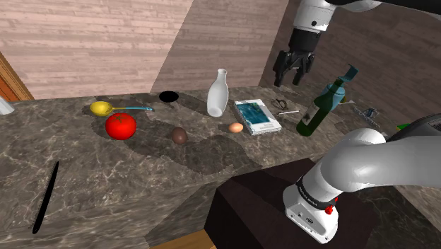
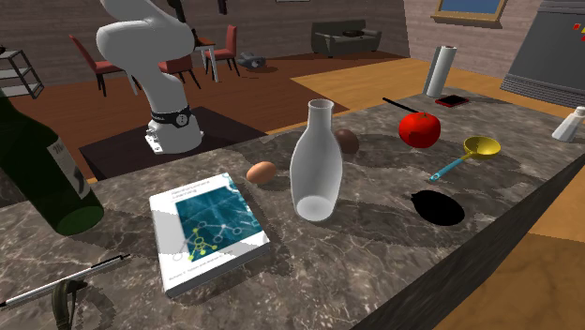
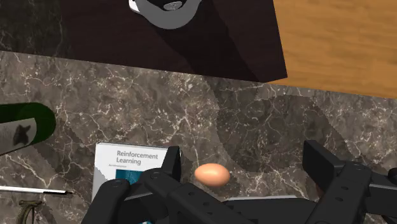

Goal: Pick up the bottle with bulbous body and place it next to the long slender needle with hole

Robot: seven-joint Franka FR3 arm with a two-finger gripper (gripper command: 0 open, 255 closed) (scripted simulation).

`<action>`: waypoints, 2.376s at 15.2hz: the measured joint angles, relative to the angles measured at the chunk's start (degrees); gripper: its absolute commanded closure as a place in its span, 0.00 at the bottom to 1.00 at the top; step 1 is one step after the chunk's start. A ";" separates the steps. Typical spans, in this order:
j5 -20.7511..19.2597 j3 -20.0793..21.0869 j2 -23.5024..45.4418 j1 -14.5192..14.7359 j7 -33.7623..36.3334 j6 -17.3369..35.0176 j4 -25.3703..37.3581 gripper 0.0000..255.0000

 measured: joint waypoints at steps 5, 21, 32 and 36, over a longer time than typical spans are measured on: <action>-0.25 0.54 6.25 0.20 0.10 5.28 1.65 0.00; -3.03 2.86 38.28 0.74 2.94 21.79 21.16 0.00; -4.53 3.09 50.45 0.99 4.13 27.08 29.28 0.00; -4.52 3.08 50.88 0.99 4.12 28.83 27.98 0.00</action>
